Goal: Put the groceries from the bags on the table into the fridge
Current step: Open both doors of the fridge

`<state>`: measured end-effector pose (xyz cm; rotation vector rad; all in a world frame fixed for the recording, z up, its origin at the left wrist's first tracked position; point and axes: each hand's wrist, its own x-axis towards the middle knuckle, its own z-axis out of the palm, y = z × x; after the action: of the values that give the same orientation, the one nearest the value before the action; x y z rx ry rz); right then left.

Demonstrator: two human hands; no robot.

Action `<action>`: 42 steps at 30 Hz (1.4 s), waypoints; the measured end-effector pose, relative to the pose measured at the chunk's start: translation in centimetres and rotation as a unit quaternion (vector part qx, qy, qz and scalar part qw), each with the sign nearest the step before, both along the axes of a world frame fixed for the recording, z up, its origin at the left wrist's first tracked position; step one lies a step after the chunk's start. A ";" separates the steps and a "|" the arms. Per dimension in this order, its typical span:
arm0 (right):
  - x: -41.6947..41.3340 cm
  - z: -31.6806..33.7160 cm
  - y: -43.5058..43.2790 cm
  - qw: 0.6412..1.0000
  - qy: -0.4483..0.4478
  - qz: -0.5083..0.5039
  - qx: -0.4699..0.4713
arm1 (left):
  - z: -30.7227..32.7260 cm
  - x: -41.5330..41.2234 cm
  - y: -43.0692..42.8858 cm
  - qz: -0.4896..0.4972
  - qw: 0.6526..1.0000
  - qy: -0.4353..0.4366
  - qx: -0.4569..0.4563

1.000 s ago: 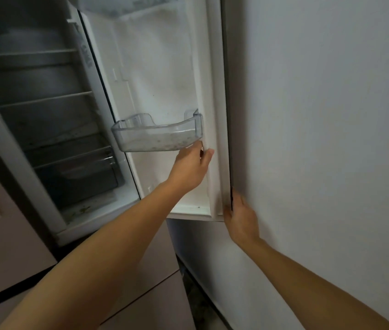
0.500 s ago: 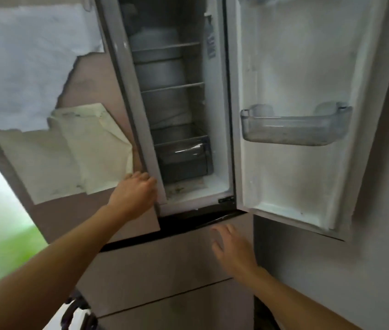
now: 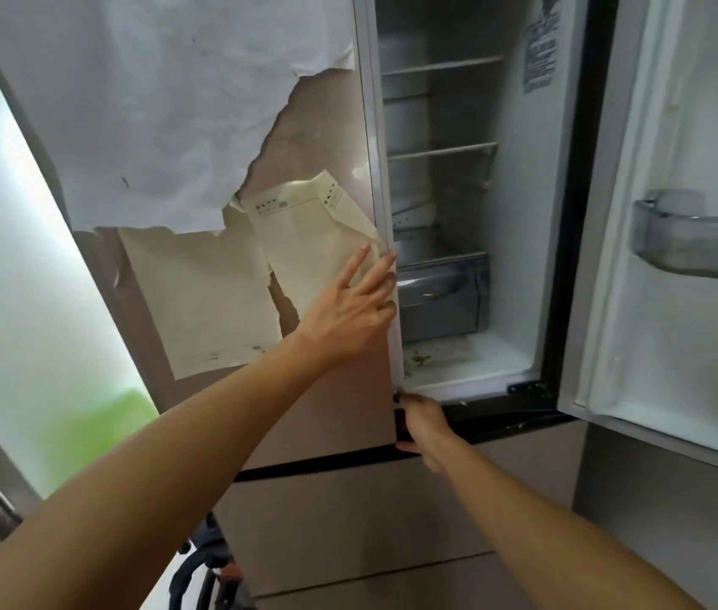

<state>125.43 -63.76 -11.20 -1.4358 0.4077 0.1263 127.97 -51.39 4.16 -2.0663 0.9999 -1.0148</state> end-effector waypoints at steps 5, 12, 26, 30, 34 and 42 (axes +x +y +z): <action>0.6 0.5 0.1 0.999 0.028 0.012 0.036 | 0.0 -0.1 -0.2 0.006 1.000 0.009 0.007; -1.0 -0.6 0.4 0.998 -0.004 0.011 0.066 | 0.1 -2.4 -0.6 0.063 0.998 0.009 0.017; -2.0 -1.1 -2.5 0.987 -0.033 0.157 0.009 | 1.0 -5.7 -3.0 0.210 0.973 0.025 0.090; -1.4 -1.7 -1.1 0.974 -0.059 0.203 -0.081 | 1.3 -5.5 -3.2 0.207 0.973 0.028 0.101; -1.4 -2.2 0.9 0.960 -0.072 0.151 -0.226 | 1.5 -4.9 -3.1 0.183 0.979 0.032 0.081; -5.1 -2.2 1.5 0.934 -0.107 0.141 -0.309 | 1.1 -5.8 -0.4 0.086 0.993 -0.012 0.082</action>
<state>120.38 -62.25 -13.41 -2.1053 0.0501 0.0735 122.15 -51.84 5.25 -1.9621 0.8469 -0.8381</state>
